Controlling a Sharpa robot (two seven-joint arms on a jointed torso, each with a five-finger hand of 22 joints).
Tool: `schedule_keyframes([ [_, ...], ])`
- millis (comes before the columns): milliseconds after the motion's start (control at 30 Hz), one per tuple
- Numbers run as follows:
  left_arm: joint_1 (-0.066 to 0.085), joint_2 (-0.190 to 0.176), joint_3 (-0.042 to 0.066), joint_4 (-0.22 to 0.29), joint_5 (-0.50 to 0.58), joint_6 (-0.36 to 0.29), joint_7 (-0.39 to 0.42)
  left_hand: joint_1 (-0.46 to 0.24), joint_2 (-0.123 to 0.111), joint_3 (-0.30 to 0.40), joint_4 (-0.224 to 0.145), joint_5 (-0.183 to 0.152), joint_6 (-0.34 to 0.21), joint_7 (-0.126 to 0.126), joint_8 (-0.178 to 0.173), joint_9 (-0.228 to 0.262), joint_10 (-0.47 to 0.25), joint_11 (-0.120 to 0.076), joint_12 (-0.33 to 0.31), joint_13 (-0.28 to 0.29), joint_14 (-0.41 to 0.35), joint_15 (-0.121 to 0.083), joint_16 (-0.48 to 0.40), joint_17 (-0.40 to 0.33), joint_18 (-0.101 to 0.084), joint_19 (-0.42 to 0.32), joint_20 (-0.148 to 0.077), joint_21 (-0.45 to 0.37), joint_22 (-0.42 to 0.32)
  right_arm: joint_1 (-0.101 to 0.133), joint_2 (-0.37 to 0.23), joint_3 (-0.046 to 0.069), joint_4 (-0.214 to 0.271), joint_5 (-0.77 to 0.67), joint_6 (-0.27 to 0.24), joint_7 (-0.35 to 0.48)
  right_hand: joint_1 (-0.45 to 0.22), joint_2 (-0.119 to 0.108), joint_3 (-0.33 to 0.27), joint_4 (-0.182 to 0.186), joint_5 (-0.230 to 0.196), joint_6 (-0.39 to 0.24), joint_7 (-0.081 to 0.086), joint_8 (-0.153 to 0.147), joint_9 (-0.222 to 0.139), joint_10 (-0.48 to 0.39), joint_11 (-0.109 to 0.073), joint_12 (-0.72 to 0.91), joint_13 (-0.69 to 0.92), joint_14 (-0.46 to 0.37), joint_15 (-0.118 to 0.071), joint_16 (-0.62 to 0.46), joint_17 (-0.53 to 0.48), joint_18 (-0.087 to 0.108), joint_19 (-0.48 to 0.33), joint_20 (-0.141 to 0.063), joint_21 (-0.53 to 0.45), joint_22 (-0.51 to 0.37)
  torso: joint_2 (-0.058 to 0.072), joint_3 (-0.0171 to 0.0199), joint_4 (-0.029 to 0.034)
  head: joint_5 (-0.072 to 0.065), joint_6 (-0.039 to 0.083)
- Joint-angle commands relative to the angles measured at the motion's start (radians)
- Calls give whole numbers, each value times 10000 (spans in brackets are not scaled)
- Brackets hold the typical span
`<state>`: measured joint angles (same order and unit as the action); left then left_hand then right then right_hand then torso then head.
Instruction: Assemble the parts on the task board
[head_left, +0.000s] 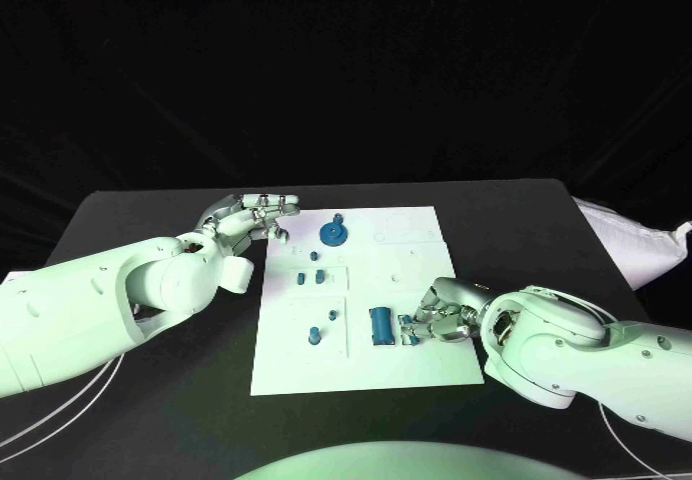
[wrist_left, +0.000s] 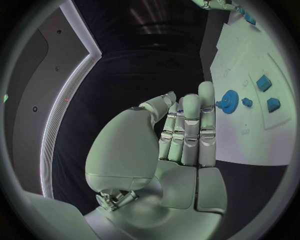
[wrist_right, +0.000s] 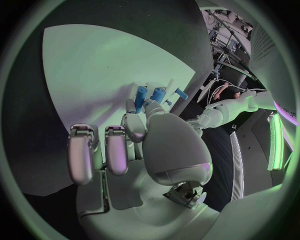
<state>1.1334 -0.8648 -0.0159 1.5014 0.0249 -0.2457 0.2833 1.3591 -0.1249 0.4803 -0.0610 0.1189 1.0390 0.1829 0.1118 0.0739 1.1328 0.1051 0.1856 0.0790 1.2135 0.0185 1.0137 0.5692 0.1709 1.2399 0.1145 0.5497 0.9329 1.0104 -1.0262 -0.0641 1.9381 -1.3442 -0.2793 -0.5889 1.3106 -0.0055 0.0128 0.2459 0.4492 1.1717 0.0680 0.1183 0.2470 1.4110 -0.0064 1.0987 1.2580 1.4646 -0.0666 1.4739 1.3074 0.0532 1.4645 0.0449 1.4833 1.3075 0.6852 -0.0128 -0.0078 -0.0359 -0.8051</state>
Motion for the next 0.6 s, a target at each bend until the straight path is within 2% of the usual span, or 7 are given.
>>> schedule_keyframes([
  [33,3,18,6,18,35,192,12,2,59,-20,-20,50,-66,-1,45,-12,-60,14,19,-5,-41,-9,-56,-13,114,-31,2,-32,-9,-12,35,0,-22,65,298,-51,-121,-12,10,77,34,45,-6,47,10,69,-32,66,7,767,-58,-60,1167,-166,112,-37,41,1318,-1,-2,-3,-8,-27],
  [367,3,29,6,9,35,213,-18,2,59,-20,-20,50,-66,-1,45,-12,-60,14,19,-5,-41,-9,-56,-13,114,-31,2,-32,-9,-12,93,0,-93,48,499,-64,-225,-43,-52,166,24,85,-20,72,39,83,-44,69,15,766,-70,-68,1159,-166,113,-48,40,1318,-6,-6,2,-12,-44],
  [533,3,28,6,13,35,220,-27,2,59,-20,-20,50,-66,-1,45,-12,-60,14,19,-5,-41,-9,-56,-13,114,-31,2,-32,-9,-12,117,0,-104,-50,403,-60,-487,-134,-275,347,-242,97,-14,86,75,94,-36,50,12,763,-66,-84,1142,-163,106,-53,30,1307,-3,-8,8,-8,-39],
  [600,3,28,6,11,35,221,-31,2,59,-20,-20,50,-66,-1,45,-12,-60,14,19,-5,-41,-9,-56,-13,114,-31,2,-32,-9,-13,125,0,-103,-89,359,-56,-594,-144,-389,399,-475,106,-15,96,94,107,-36,65,27,764,-65,-87,1141,-163,105,-53,28,1306,-3,-5,5,-3,-37],
])
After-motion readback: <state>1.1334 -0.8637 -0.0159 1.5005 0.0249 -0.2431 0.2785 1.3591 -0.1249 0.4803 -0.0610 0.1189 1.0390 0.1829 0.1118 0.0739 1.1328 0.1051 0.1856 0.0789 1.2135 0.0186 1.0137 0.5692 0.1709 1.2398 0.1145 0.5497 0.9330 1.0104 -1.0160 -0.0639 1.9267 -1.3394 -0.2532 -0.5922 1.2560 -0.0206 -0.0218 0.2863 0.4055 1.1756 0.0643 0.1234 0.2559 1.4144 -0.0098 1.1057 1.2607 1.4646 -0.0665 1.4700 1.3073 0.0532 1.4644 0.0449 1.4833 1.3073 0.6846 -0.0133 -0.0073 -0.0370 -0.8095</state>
